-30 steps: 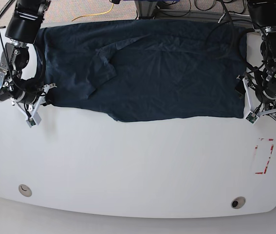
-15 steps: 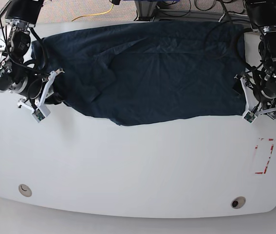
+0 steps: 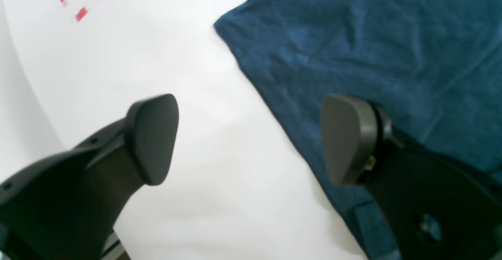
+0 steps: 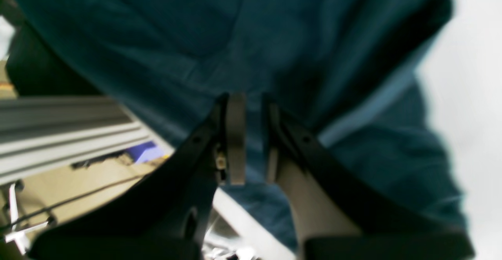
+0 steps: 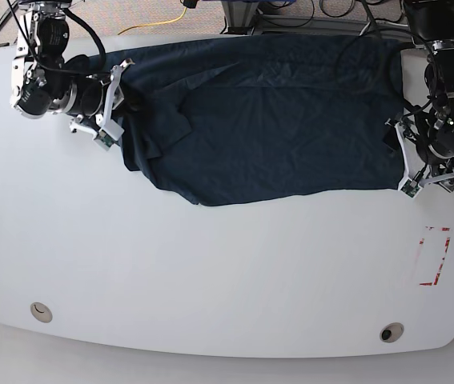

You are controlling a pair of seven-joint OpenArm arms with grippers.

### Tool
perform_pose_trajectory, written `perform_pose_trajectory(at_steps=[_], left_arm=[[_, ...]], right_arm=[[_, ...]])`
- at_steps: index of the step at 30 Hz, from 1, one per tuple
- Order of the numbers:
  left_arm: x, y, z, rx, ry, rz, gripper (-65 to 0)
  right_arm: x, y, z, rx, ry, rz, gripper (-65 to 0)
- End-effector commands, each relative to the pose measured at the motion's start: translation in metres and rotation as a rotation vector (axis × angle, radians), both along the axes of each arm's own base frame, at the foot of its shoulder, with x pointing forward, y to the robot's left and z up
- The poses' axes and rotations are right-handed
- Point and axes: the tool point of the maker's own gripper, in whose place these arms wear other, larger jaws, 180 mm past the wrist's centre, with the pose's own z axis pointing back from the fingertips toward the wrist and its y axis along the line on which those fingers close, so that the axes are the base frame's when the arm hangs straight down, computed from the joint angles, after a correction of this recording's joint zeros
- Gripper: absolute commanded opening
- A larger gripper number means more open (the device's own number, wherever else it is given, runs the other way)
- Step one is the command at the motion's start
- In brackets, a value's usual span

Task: Layout the t-shirt on the table in an organized manner, then fold the t-shirt properly
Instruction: 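Slide the right gripper along the shirt's side edge and pinch the fabric, then hold the pinched side fabric with the right gripper and tug it flat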

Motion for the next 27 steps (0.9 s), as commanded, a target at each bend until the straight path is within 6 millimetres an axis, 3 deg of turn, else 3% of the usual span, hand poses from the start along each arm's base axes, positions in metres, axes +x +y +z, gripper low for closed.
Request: perform_pose_trajectory(at_steps=[1,7,10,14,17,23,27], left_arm=[[0.008,0.004,0.012,0.012,-0.041,0.0,-12.5],[0.008,0.004,0.012,0.012,-0.041,0.0,-12.5],[0.007,0.004,0.012,0.012,-0.04,0.0,-12.5],[0.007,0.004,0.012,0.012,-0.04,0.0,-12.5],[0.007,0.004,0.012,0.012,-0.04,0.0,-12.5],[0.007,0.004,0.011,0.012,-0.037,-0.002,-12.5],[0.007,0.004,0.011,0.012,-0.036,-0.002,-12.5]], right_arm=[[-0.006,0.006,0.002,0.016,-0.002,0.027,-58.7],[-0.011,0.01,-0.001,0.02,0.013,0.038,-57.9],[-0.007,0.009,0.001,0.018,0.001,0.034,-51.7],[0.018,-0.009,0.016,0.001,-0.074,-0.026,-36.1],[0.039,-0.022,0.03,-0.009,-0.14,-0.08,-28.1],[0.086,-0.042,0.049,0.022,-0.218,-0.194,-24.1],[0.108,-0.053,0.04,0.066,-0.181,-0.254,-24.1]])
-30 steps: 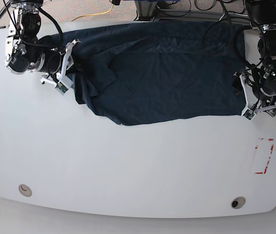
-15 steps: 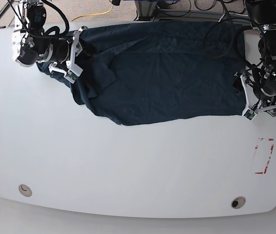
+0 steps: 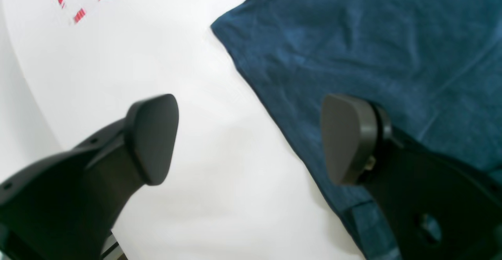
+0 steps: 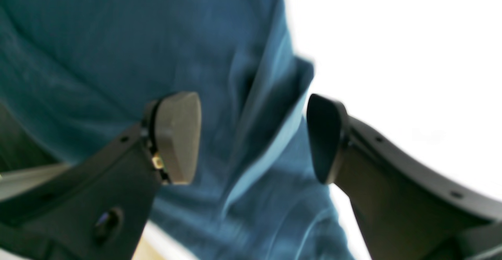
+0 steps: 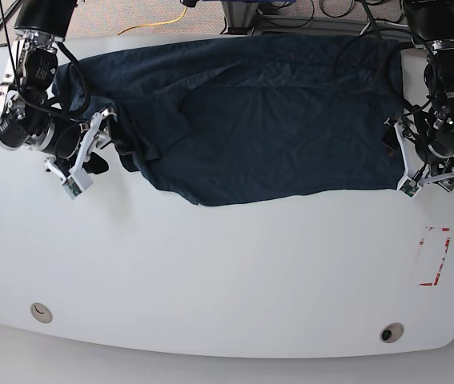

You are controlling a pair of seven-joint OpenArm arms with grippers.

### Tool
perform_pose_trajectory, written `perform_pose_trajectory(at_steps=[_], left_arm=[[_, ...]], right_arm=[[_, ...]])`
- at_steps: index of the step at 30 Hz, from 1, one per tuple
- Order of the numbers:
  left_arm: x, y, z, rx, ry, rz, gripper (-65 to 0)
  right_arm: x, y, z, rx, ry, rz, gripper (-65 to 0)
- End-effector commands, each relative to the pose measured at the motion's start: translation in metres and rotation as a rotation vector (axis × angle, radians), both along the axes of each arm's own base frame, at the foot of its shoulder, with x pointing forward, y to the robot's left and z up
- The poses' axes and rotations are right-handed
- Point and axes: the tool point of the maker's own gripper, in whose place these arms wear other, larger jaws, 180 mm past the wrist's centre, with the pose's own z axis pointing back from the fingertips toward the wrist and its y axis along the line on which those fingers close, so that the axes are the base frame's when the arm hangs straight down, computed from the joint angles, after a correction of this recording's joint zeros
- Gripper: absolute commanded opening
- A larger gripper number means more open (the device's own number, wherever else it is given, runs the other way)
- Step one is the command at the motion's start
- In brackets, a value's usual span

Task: Layout the t-shirt on the table in an organized manner, then fold the t-shirt properly
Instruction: 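Hold the pinched side fabric with the right gripper and tug it flat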

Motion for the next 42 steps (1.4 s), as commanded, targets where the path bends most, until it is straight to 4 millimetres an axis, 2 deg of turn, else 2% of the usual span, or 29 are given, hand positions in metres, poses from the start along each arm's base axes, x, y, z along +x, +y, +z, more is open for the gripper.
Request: perform_pose_trajectory(at_steps=[1,7,12,23,30,33,42], left_arm=[[0.007,0.004,0.011,0.012,-0.038,-0.001,-12.5],[0.002,0.004,0.008,0.013,-0.025,0.0,-12.5],[0.001,0.005,0.007,0.013,-0.022,0.001,-12.5],[-0.005,0.005,0.002,0.012,-0.006,0.002,-12.5],[-0.005,0.006,0.002,0.014,-0.006,0.002,-12.5],[-0.005,0.006,0.002,0.014,-0.006,0.002,-12.5],[-0.005,0.006,0.002,0.014,-0.006,0.002,-12.5]], right_arm=[[0.019,-0.011,0.001,0.039,-0.001,-0.042,-24.1],[0.039,-0.017,-0.014,0.107,0.026,-0.099,-24.1],[0.05,-0.016,-0.022,0.069,0.013,-0.085,-24.1],[0.046,-0.007,-0.055,0.051,0.079,-0.064,-24.6],[0.042,-0.012,-0.073,0.081,0.12,-0.1,-32.2],[0.041,-0.015,-0.078,0.085,0.136,-0.111,-33.1],[0.047,-0.023,-0.072,0.07,0.119,-0.115,-33.6]])
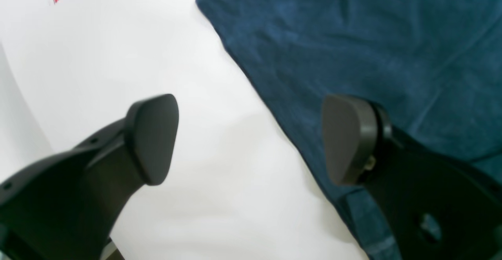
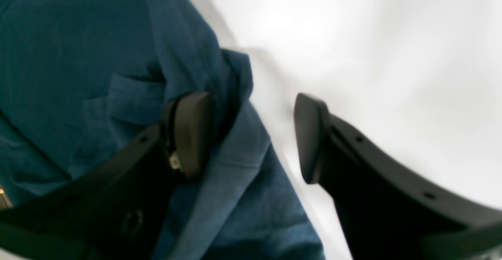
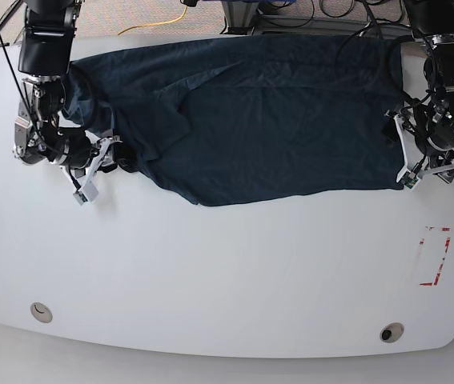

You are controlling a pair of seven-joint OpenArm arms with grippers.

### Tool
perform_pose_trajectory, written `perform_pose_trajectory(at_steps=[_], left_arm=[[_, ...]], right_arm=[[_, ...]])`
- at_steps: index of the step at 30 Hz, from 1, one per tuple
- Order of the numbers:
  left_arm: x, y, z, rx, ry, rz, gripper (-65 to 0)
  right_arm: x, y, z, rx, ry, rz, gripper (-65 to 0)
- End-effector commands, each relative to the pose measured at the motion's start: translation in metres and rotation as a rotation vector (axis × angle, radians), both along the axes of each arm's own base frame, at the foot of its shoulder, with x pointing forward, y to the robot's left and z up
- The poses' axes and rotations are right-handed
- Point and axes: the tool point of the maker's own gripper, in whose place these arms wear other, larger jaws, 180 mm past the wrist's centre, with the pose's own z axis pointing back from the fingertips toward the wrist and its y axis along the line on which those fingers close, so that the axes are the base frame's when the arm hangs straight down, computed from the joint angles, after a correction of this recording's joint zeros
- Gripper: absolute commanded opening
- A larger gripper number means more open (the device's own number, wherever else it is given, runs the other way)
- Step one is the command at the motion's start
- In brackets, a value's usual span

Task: Layout the t-shirt on the table in an organized manner, then fold the t-shirt properly
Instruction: 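Hold the pinched side fabric with the right gripper and tug it flat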

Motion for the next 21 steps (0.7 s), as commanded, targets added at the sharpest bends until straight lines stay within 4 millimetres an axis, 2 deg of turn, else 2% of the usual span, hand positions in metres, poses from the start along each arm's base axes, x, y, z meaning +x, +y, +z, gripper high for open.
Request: perform_pose_trajectory(at_steps=[1,18,21], left_arm=[[0.008,0.0049,0.0121,0.014,-0.041,-0.001,-12.5],[0.0082,0.0043,0.0121,0.014,-0.041,-0.003,-12.5],[0.0082,0.0048,0.0123,0.015,-0.041,-0.003,-12.5]], right_arm=[[0.0165,-0.0072,0.0179,-0.007,-0.059,-0.003,-33.6],[0.019,-0.0082,0.0202,-0.008,-0.066,-0.005,-34.1],[0.019,-0.0082,0.0202,-0.008,-0.066,-0.005,-40.9]])
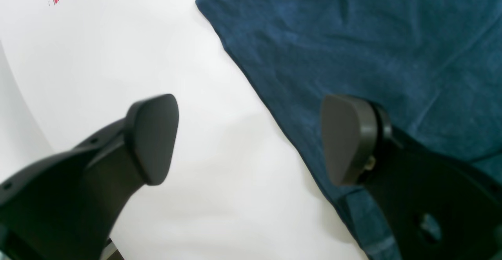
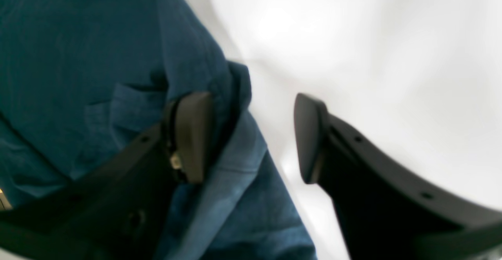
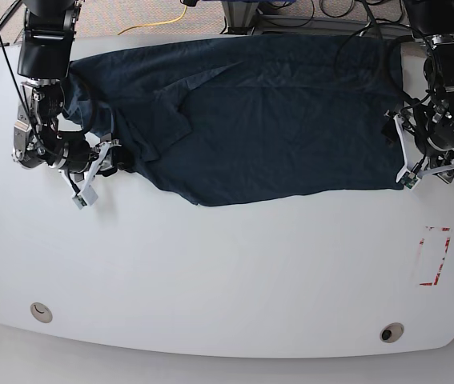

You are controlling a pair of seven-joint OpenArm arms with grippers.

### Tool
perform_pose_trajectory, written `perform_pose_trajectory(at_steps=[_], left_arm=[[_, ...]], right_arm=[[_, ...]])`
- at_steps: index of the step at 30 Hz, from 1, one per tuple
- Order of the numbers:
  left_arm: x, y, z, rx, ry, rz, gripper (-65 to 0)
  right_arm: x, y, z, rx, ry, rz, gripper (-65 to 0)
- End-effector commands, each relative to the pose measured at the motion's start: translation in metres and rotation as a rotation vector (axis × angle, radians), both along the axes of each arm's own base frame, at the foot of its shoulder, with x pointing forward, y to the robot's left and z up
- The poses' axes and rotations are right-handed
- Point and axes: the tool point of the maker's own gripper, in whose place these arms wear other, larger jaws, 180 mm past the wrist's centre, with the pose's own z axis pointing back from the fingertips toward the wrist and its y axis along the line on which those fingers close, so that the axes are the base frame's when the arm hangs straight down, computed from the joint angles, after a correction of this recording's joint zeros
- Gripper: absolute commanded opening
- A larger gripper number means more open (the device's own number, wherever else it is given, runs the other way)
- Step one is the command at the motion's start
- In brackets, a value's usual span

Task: Layout the t-shirt on the table in an organized manner, then fold the t-shirt properly
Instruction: 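Hold the pinched side fabric with the right gripper and tug it flat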

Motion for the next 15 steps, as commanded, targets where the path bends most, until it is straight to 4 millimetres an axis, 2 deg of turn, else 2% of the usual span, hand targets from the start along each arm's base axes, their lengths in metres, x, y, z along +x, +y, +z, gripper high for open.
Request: perform_pose_trajectory(at_steps=[1,5,7,15], left_arm=[[0.0082,0.005,0.0123,0.016,-0.041,-0.003,-12.5],[0.0082,0.005,0.0123,0.016,-0.041,-0.003,-12.5],[0.0082,0.005,0.0123,0.016,-0.041,-0.003,-12.5],[0.008,0.0043,0.0115,0.015,-0.039,-0.005,-12.5]], right_arm=[[0.0137,-0.0065,0.0165,-0.002,-0.057,-0.005,-44.2],[0.0128,-0.0058,0.0156,-0.002,-0.054,-0.002,-57.9],[0.0128,-0.0058,0.0156,-0.002,-0.054,-0.002,-59.8],[0.0162,-0.0038,0.0224,-0.003,-0.077,0.006,-59.9]])
